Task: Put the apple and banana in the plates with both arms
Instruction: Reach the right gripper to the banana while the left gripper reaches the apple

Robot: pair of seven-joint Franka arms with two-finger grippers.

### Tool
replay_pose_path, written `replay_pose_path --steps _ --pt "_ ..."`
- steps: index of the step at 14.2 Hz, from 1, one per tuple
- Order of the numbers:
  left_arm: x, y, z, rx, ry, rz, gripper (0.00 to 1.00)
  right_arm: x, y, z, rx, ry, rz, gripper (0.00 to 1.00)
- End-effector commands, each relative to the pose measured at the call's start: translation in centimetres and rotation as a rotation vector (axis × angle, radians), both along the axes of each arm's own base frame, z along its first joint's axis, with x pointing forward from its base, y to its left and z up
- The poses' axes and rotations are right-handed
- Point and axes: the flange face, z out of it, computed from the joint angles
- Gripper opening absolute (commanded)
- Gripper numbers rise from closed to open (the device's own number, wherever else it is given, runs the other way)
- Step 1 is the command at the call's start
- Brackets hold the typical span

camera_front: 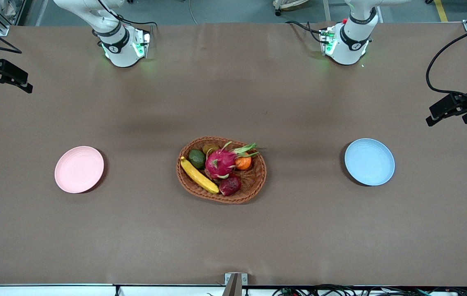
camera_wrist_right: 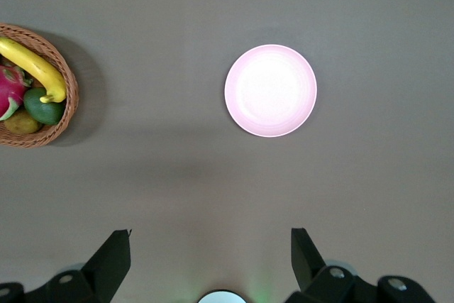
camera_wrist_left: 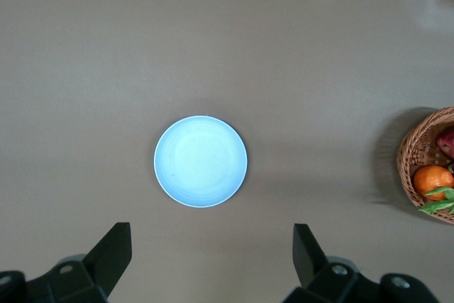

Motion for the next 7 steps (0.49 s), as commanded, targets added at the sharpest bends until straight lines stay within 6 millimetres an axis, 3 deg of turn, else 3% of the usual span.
replay_pose_path --steps 1,7 --pt "0.0 0.08 0.24 0.0 0.01 0.0 1.0 -0.41 -0.13 0.31 -0.02 -0.004 0.012 1.0" --pt "0.04 0.0 -0.06 -0.007 0.016 -0.003 1.0 -0.43 0.02 0.39 -0.02 -0.001 0.014 1.0"
